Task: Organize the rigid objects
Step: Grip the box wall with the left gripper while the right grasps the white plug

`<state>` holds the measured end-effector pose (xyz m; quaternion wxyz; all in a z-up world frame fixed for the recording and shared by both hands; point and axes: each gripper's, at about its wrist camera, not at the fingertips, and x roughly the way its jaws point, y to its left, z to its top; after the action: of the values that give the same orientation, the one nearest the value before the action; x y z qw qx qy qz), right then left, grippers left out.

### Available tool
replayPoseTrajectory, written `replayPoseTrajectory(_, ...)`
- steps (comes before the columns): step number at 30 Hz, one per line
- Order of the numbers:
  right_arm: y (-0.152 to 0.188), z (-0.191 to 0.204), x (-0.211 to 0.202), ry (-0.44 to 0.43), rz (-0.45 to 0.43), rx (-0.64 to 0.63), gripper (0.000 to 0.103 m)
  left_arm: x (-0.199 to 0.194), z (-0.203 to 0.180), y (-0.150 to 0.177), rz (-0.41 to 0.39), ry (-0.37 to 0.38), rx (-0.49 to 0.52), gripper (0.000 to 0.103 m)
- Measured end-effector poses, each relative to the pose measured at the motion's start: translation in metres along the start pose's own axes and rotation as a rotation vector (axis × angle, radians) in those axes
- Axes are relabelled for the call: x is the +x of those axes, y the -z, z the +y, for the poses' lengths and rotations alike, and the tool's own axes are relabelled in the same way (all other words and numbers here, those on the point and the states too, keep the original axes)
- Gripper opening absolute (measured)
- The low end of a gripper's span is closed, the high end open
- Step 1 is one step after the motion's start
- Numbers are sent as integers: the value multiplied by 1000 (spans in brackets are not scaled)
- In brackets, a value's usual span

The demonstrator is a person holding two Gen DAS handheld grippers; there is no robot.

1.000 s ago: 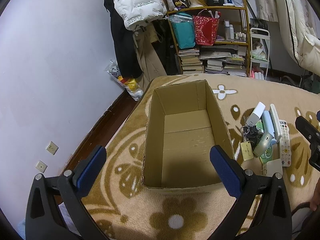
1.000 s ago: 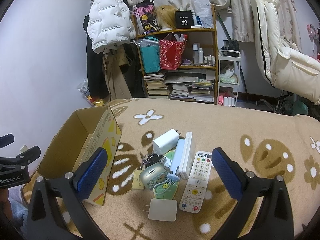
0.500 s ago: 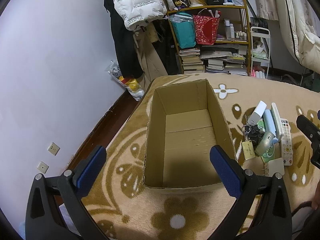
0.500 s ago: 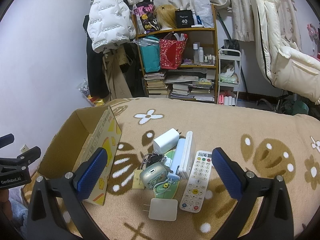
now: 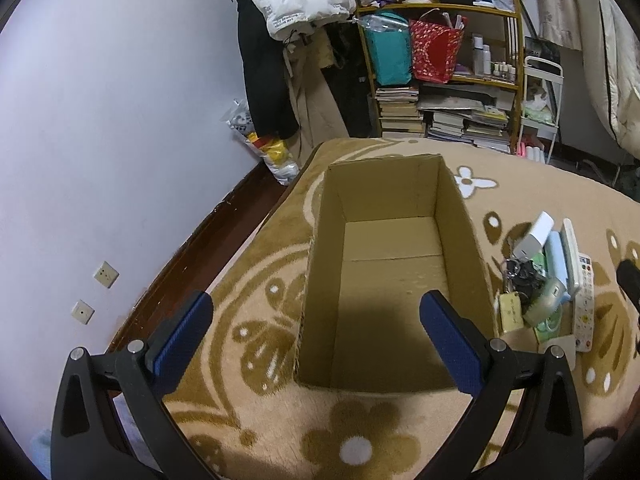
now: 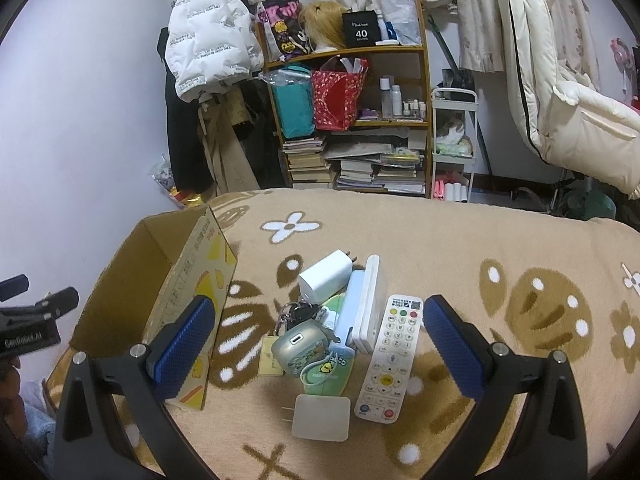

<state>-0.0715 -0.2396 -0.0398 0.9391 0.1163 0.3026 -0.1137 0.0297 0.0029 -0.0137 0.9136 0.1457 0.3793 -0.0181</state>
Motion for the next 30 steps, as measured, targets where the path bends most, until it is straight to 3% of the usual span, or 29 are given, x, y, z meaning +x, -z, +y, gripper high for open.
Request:
replayPoseTrajectory(5,2,-2,11,19,41,0,103,15,2,-9,24,-21,11,102)
replayPoseTrajectory(13,10,1,30,29,100,-28,103,53,12,-7,177,-29,-8,102)
replayPoseTrajectory(20,19,7,47,0,189,-52,102,80,17,1,290,-80,-6,102)
replayPoseTrajectory(24,26,6,58,-19,264,-36,92,92,18,6,340,-93,0,102)
replayPoseTrajectory(26,28,4,62,-32,299,-20,79,96,16,7,359,-100,6,102)
replayPoseTrajectory(30,33,1,68,-43,342,5,73,103,13,14,389,-125,17,102)
